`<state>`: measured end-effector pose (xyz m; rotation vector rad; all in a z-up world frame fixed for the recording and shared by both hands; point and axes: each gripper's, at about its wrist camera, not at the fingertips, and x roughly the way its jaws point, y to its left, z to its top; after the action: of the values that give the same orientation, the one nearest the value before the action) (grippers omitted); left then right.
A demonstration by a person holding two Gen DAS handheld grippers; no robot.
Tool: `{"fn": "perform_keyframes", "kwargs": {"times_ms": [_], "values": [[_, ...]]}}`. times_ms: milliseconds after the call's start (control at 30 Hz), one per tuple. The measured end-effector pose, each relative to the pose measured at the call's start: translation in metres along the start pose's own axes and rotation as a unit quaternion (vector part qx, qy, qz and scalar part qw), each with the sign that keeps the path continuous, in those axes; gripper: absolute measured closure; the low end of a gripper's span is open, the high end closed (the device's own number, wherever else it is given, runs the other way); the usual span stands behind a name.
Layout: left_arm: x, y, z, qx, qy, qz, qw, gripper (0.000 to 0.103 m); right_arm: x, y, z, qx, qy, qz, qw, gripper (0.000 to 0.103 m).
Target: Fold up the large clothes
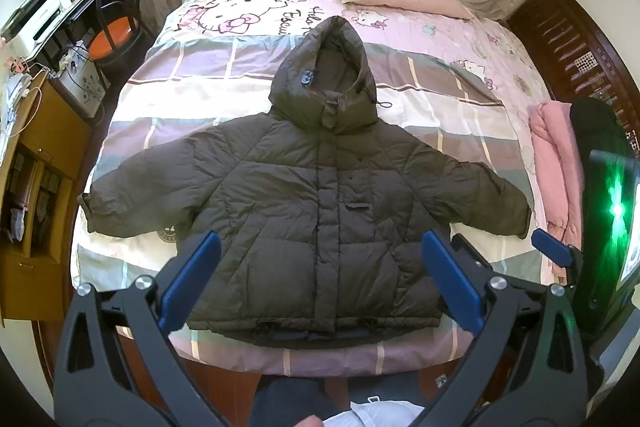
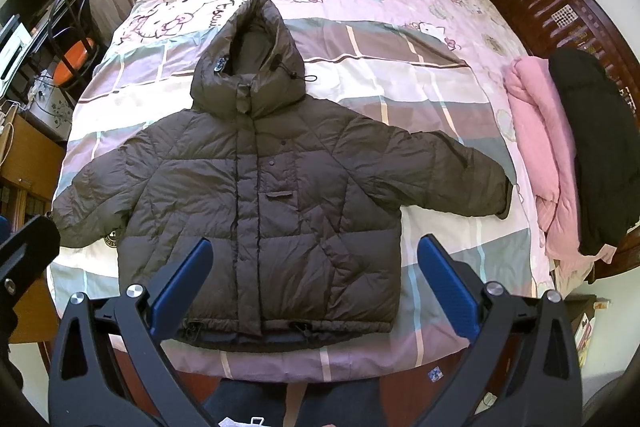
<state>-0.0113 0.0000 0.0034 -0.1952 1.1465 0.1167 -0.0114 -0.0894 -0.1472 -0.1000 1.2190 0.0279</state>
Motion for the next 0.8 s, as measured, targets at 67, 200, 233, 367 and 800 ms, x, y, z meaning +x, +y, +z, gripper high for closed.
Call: {"fn": "perform_keyframes", "kwargs": {"times_ms": [67,200,233,367,800], "values": [[-0.0004,0.0004,-0.0004,-0.001,-0.003,0.002,1.0000,0.002,-0.0004,0.0008,-0.0005,0.000,0.000,-0.001,1.000,0.001],[-0.0009,0.0005,-0.0003,-0.001,-0.002,0.003,1.0000,0.002,-0.0007,0.0011,-0.0001,-0.001,-0.001,0.000,1.000,0.001],[-0.0009,0.0008,-0.0002,-0.001,-0.002,0.002,1.0000,0.002,-0.0008,0.0010,-0.0001,0.000,0.000,0.000,1.000,0.001],[-0.0007,0.0009,-0.0014,-0.001,-0.003,0.002,1.0000,0.002,-0.0006,0.0014,-0.0008,-0.001,0.000,0.000,1.000,0.001],[-0.0007,-0.0001,-0.0019,-0.002,-0.003,0.002,1.0000,0.002,0.0020,-0.0039,-0.0011,0.001,0.003,0.000,1.000,0.001]]}}
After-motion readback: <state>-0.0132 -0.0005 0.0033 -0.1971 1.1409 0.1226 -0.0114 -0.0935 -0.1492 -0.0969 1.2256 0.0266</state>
